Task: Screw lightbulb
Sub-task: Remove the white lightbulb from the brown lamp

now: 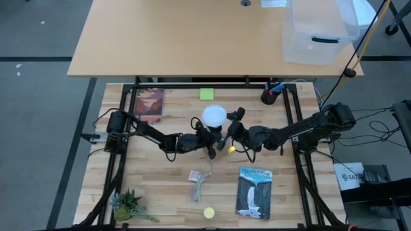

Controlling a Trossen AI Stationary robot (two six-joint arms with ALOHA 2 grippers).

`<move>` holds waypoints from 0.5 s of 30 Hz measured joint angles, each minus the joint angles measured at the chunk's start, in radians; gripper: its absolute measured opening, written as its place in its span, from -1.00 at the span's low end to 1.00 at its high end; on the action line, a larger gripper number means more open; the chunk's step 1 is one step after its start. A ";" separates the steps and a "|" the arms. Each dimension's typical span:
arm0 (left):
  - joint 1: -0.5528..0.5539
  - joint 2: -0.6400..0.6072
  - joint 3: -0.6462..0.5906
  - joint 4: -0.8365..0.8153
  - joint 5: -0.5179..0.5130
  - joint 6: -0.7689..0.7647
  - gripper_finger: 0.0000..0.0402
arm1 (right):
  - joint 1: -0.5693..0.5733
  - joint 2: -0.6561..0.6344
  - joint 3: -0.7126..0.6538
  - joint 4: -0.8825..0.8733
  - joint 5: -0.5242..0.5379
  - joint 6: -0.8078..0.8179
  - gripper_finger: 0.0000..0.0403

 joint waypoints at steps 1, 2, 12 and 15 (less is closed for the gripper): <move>0.000 0.000 0.000 0.000 0.000 0.000 -0.85 | 0.000 -0.003 0.000 0.008 0.009 -0.014 0.60; 0.000 0.000 0.000 0.000 0.000 0.000 -0.85 | 0.000 -0.006 0.000 0.017 0.013 -0.028 0.60; 0.000 0.000 0.000 -0.003 0.009 -0.001 -0.85 | -0.005 -0.009 -0.001 0.064 0.008 -0.111 0.55; 0.001 0.000 0.000 -0.004 0.021 0.011 -0.85 | -0.006 -0.009 -0.002 0.063 -0.026 -0.127 0.47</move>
